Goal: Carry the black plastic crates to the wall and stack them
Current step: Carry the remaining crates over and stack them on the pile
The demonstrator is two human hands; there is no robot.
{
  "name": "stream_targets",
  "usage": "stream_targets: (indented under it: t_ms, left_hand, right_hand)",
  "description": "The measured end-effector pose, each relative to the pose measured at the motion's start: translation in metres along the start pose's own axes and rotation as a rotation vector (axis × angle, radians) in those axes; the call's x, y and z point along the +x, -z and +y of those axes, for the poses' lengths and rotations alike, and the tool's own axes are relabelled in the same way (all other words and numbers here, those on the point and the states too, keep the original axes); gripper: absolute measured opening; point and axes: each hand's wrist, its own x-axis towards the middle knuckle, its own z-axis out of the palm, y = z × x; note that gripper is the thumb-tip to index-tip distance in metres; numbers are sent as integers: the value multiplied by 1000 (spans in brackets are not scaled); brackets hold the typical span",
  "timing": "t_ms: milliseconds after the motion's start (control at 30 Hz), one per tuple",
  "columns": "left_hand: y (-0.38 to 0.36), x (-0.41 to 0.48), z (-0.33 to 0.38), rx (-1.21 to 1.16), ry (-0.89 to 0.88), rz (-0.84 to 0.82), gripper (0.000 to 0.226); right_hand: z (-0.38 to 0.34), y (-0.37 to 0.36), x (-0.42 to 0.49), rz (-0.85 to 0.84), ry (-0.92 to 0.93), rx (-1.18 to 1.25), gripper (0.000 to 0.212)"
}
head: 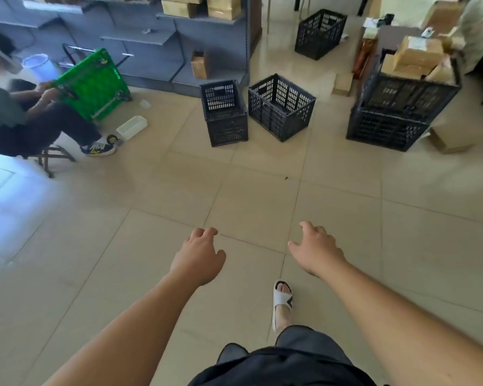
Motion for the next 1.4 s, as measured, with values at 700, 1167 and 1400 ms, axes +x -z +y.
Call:
stream_targets:
  t_ms: [700, 1167, 1400]
  left_hand:
    - [147, 331, 114, -13, 34, 35, 57]
    - [295, 582, 118, 95, -92, -63, 58]
    - [332, 689, 177, 149, -206, -81, 59]
  right_hand:
    - [-115, 187, 325, -14, 68, -123, 55]
    - [-219, 266, 495, 38, -165, -21, 49]
    - [-221, 314, 584, 60, -270, 34, 54]
